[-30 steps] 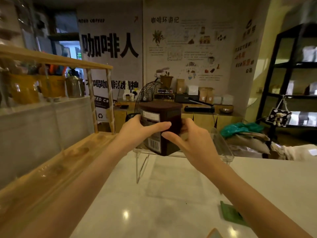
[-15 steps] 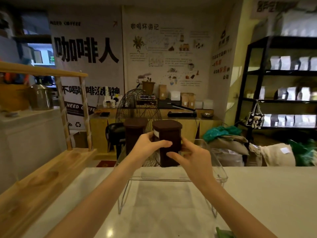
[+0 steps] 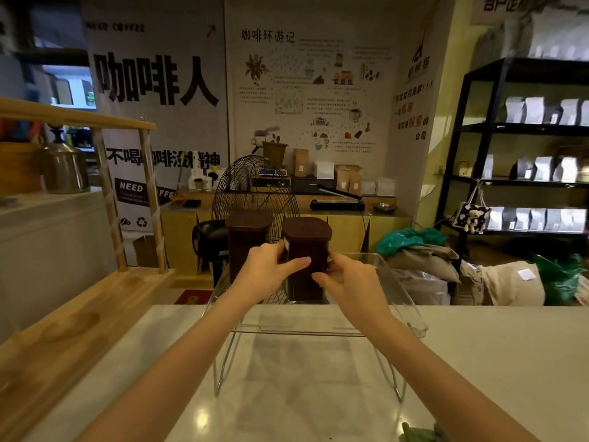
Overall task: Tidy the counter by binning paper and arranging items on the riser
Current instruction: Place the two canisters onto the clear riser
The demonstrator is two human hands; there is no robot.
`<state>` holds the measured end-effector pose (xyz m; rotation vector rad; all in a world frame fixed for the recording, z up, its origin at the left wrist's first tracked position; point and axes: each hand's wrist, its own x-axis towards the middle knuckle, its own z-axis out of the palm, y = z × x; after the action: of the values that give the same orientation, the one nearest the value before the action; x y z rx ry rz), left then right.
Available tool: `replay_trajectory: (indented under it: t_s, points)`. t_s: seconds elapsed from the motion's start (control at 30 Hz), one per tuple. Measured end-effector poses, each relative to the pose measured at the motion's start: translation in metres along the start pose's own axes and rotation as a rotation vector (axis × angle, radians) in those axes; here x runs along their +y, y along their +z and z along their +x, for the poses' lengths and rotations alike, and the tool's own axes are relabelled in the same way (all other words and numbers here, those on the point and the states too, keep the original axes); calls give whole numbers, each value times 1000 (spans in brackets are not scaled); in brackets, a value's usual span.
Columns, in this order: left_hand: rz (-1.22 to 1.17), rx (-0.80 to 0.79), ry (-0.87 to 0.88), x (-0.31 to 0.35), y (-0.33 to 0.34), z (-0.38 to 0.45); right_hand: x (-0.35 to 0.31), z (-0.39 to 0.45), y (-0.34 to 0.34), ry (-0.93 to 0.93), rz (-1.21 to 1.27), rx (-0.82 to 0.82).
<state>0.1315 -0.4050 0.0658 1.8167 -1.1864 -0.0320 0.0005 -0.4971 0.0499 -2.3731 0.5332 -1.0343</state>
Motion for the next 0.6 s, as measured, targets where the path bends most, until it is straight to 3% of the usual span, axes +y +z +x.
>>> replay_trajectory:
  t_s: [0.2, 0.43, 0.6]
  points:
    - [235, 164, -14, 5, -3, 7, 3, 13, 8, -11, -32, -37]
    - [231, 175, -72, 3, -4, 12, 10, 17, 16, 24, 139, -116]
    - [244, 203, -91, 2, -5, 12, 12, 18, 19, 8, 106, -144]
